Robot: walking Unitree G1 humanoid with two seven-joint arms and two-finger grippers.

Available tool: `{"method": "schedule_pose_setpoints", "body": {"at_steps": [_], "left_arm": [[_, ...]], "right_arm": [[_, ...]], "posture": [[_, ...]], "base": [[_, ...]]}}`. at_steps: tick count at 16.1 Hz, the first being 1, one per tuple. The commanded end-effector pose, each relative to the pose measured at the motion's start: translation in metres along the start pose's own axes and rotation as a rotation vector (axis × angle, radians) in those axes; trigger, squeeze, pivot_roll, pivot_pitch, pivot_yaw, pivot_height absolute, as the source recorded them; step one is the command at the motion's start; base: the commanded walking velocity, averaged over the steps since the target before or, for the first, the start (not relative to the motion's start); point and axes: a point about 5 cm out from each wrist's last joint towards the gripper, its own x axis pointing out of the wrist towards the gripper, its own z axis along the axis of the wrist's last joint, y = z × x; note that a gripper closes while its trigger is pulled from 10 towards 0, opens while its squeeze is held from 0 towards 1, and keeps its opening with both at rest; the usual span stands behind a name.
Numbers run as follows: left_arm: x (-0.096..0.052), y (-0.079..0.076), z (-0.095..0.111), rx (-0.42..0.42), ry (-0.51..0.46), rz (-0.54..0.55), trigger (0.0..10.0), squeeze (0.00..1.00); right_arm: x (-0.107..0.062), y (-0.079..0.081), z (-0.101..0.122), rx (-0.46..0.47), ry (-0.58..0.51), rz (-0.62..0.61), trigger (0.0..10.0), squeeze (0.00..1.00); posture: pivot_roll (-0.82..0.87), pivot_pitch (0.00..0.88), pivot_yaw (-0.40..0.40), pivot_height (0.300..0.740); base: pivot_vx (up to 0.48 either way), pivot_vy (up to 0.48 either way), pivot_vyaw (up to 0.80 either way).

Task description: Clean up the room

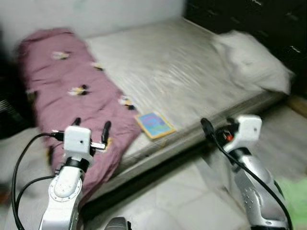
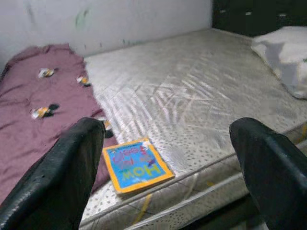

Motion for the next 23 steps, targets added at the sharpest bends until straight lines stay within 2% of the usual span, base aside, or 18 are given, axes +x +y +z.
{"method": "schedule_pose_setpoints", "body": {"at_steps": [1,15,19,23], "left_arm": [[0.0011,0.0054,0.0019,0.012,-0.005,0.008,10.0,0.0],[0.0026,0.0061,0.0038,-0.003,-0.01,-0.018,10.0,0.0],[0.0027,0.0026,0.0056,-0.019,-0.026,-0.052,10.0,0.0],[0.0038,0.0025,0.0063,-0.025,-0.03,-0.062,10.0,0.0]], "right_arm": [[0.0036,0.0074,0.0015,0.007,-0.014,0.018,10.0,0.0],[0.005,0.0013,0.0005,-0.009,-0.059,-0.092,10.0,0.0],[0.0028,-0.0022,0.0021,-0.031,-0.088,-0.154,10.0,0.0],[0.0029,-0.0022,0.0028,-0.037,-0.103,-0.16,10.0,0.0]], "posture": [[0.01,0.018,-0.064,0.74],[0.02,0.021,-0.052,0.74],[0.02,0.018,-0.047,0.74],[0.01,0.018,-0.044,0.74]], "base": [[0.0,0.0,0.8],[0.0,0.0,0.8],[0.0,0.0,0.0],[0.288,0.0,0.0]]}}
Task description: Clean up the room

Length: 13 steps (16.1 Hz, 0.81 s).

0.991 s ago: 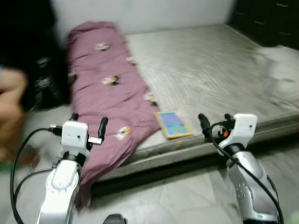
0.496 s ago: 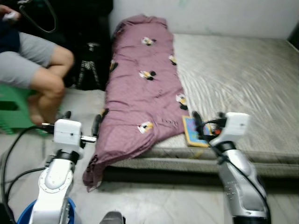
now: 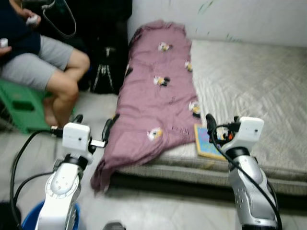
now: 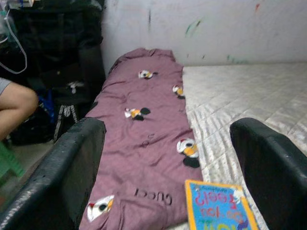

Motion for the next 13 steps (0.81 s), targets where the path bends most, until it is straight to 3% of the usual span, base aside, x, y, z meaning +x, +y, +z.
{"method": "schedule_pose_setpoints", "body": {"at_steps": [1,13], "left_arm": [[0.0007,0.0011,0.0028,-0.002,-0.013,-0.004,10.0,0.0],[0.0045,0.0013,0.001,0.005,-0.009,-0.002,10.0,0.0]], "right_arm": [[0.0016,0.0001,0.0027,-0.003,-0.015,-0.004,10.0,0.0],[0.0078,-0.0002,0.0024,-0.029,-0.036,-0.028,10.0,0.0]], "posture": [[0.01,0.018,-0.044,0.74],[0.03,0.0,-0.043,0.74]], "base": [[0.319,0.0,0.0],[0.298,0.0,0.0]]}}
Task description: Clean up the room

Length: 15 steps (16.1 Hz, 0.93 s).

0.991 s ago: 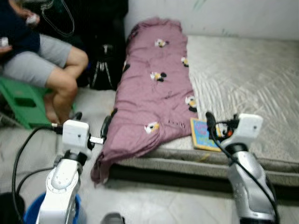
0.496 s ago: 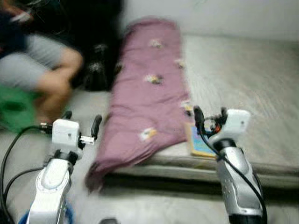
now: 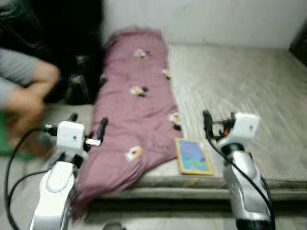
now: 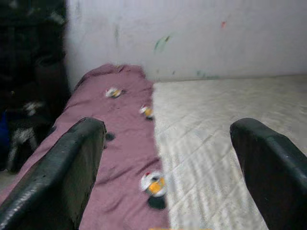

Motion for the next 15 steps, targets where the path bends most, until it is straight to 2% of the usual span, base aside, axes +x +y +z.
{"method": "schedule_pose_setpoints", "body": {"at_steps": [1,6,9,12,15], "left_arm": [[0.005,-0.004,0.004,0.007,-0.015,-0.003,10.0,0.0],[0.009,0.004,0.01,0.023,-0.03,0.069,10.0,0.0],[0.011,-0.008,0.0,0.005,-0.015,0.058,10.0,0.0],[0.011,-0.01,0.001,-0.014,-0.015,0.043,10.0,0.0],[0.005,-0.014,-0.011,-0.016,0.023,0.014,10.0,0.0]], "right_arm": [[-0.001,-0.01,-0.005,-0.016,0.014,-0.043,10.0,0.0],[0.007,-0.007,0.001,-0.034,-0.033,-0.062,10.0,0.0],[0.002,-0.006,-0.005,-0.055,-0.025,-0.059,10.0,0.0],[-0.001,-0.001,-0.005,-0.084,-0.031,-0.034,10.0,0.0],[-0.004,-0.005,-0.011,-0.072,-0.007,-0.041,10.0,0.0]], "posture": [[0.04,0.0,-0.042,0.74],[0.07,0.0,-0.044,0.74],[0.02,0.0,-0.031,0.74],[0.01,0.0,-0.025,0.74],[0.0,0.0,-0.023,0.74]], "base": [[0.0,0.0,0.0],[0.0,0.0,0.0],[0.0,0.0,0.0],[0.0,0.0,0.0],[0.0,-0.105,0.0]]}}
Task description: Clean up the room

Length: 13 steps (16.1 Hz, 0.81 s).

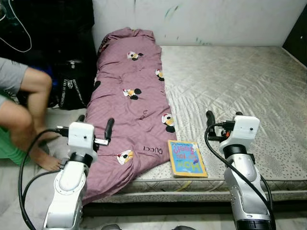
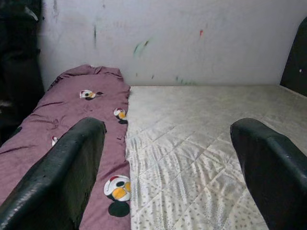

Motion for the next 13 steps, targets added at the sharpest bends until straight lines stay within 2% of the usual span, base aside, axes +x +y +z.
{"method": "schedule_pose_setpoints", "body": {"at_steps": [1,4,7,9,13], "left_arm": [[-0.0043,0.0002,-0.0027,0.003,0.009,-0.014,10.0,0.0],[-0.0043,0.0043,-0.0027,0.002,0.007,0.007,10.0,0.0],[-0.0023,0.0034,0.0007,0.0,-0.005,0.008,10.0,0.0],[-0.005,0.0015,-0.0001,0.0,-0.004,0.001,10.0,0.0],[-0.0077,0.0,0.0006,-0.009,0.0,0.001,10.0,0.0]], "right_arm": [[-0.004,0.0001,-0.0036,-0.002,0.014,0.017,10.0,0.0],[-0.0062,0.0017,-0.0068,-0.01,0.028,0.037,10.0,0.0],[-0.0056,0.0076,-0.0025,-0.009,0.02,0.086,10.0,0.0],[-0.0077,0.0066,-0.0049,-0.028,0.033,0.091,10.0,0.0],[-0.0111,0.0078,-0.0042,-0.035,0.036,0.101,10.0,0.0]], "posture": [[0.0,0.0,-0.027,0.74],[0.0,0.0,-0.045,0.74],[0.01,0.0,-0.06,0.74],[0.01,0.032,-0.066,0.74],[0.01,0.036,-0.063,0.74]], "base": [[0.0,-0.364,0.0],[0.0,-0.397,0.0],[0.0,-0.404,0.0],[0.0,-0.403,0.0],[0.0,-0.425,0.0]]}}
